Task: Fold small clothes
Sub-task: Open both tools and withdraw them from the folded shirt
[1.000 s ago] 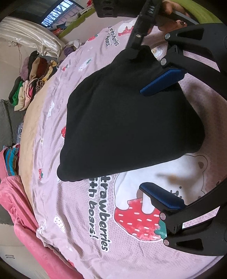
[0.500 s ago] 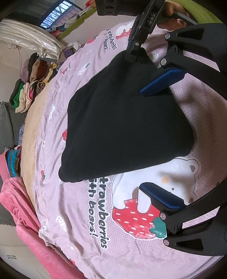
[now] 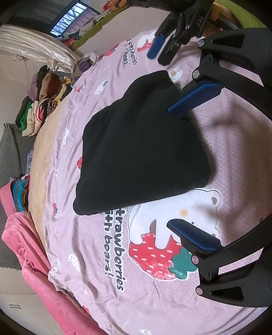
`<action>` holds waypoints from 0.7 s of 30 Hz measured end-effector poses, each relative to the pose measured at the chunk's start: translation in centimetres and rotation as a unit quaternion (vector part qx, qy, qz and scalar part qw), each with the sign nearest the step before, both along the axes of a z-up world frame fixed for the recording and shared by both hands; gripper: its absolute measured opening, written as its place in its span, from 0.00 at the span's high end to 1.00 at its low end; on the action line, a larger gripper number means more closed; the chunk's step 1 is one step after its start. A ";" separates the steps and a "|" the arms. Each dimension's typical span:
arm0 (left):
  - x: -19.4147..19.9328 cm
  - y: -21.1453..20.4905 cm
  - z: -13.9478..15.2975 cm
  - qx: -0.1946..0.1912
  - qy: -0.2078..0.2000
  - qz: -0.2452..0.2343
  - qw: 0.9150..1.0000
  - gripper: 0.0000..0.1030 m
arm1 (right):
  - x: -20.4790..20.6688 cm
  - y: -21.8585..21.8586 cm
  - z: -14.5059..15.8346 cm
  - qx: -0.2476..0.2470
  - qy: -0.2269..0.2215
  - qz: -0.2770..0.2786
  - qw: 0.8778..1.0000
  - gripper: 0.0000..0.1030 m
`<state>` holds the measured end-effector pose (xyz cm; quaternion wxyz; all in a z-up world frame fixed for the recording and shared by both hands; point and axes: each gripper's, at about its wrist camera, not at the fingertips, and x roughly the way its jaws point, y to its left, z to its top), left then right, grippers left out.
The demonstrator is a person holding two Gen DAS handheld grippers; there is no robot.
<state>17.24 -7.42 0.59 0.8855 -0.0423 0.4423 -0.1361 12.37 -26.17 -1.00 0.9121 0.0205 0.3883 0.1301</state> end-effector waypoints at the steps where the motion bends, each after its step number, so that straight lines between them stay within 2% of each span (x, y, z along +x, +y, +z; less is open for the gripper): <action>1: -0.4 0.1 0.2 0.002 -0.004 0.001 1.000 0.09 | -0.8 0.0 0.5 -0.002 -0.013 -0.006 1.000 0.15; 4: -1.7 0.3 0.6 0.002 -0.015 0.003 1.000 0.09 | -2.2 0.3 1.2 -0.011 -0.034 -0.014 0.999 0.07; 12: -5.8 1.3 0.4 0.012 -0.040 0.009 0.999 0.09 | -6.7 1.9 2.1 -0.032 -0.077 -0.030 0.996 0.04; 21: -9.5 2.6 -0.3 0.009 -0.068 0.011 0.998 0.09 | -9.9 3.9 0.7 -0.054 -0.106 -0.045 0.992 0.04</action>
